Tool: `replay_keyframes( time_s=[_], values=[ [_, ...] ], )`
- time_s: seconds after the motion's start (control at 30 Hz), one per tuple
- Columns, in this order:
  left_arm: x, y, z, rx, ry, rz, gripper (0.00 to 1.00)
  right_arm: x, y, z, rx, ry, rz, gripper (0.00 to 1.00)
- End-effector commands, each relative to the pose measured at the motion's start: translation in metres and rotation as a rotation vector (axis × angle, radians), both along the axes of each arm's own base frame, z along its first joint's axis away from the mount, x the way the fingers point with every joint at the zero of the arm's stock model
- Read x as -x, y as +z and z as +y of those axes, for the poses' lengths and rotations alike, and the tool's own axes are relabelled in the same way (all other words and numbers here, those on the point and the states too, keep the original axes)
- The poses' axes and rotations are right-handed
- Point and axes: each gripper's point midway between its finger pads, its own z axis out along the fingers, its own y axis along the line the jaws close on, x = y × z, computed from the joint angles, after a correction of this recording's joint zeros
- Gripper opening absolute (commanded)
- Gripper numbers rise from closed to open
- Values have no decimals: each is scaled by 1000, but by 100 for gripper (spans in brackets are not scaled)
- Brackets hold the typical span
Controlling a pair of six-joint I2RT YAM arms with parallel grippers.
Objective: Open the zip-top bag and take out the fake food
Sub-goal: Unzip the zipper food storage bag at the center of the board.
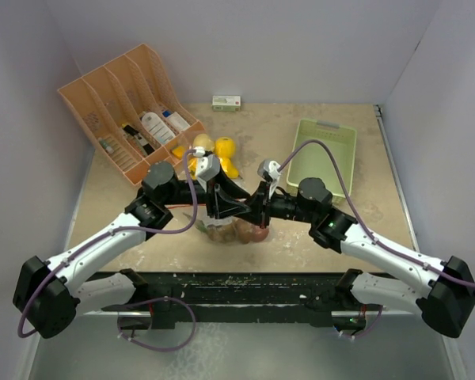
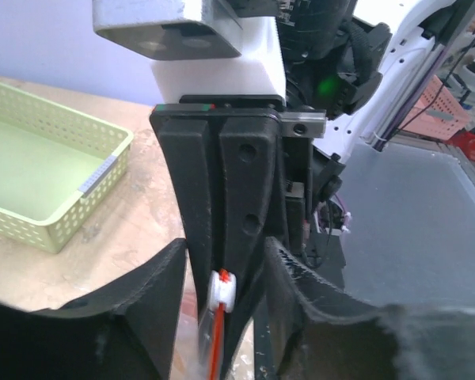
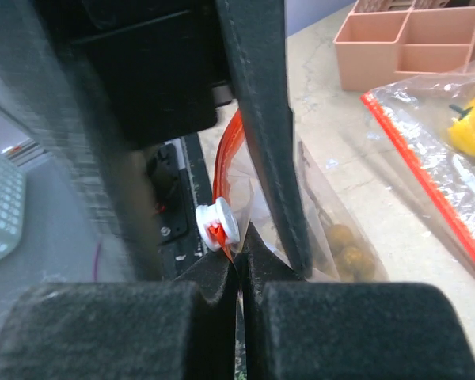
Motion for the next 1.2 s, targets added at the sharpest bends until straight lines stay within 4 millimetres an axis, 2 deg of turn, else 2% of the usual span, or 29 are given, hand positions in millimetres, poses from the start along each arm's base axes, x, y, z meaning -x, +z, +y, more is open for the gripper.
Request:
replay_keyframes(
  time_s=[0.0, 0.07, 0.23, 0.33, 0.43, 0.53, 0.83, 0.97, 1.17],
  values=[
    [3, 26, -10, 50, -27, -78, 43, 1, 42, 7, -97, 41, -42, 0],
    [4, 25, -10, 48, -24, -80, 38, 2, 46, 6, -101, 44, -36, 0],
    [6, 27, -5, 54, -5, -92, 39, 6, 56, 1, -119, 47, -42, 0],
    [5, 29, -3, 49, 14, -95, 50, 6, 58, -3, -120, 31, -51, 0],
    [4, 33, 2, 50, 48, -98, 64, 7, 58, -6, -117, 21, -58, 0],
    [6, 36, 4, 55, 54, -102, 64, 7, 56, -7, -116, 25, -60, 0],
    [7, 40, 1, 71, 33, -85, 44, 11, 50, -8, -114, 44, -74, 0],
    [8, 37, 0, 62, 22, -76, 27, 11, 51, -8, -118, 42, -76, 0],
    [9, 41, 4, 69, 38, -91, 10, 7, 50, -7, -119, 21, -66, 0]
  ],
)
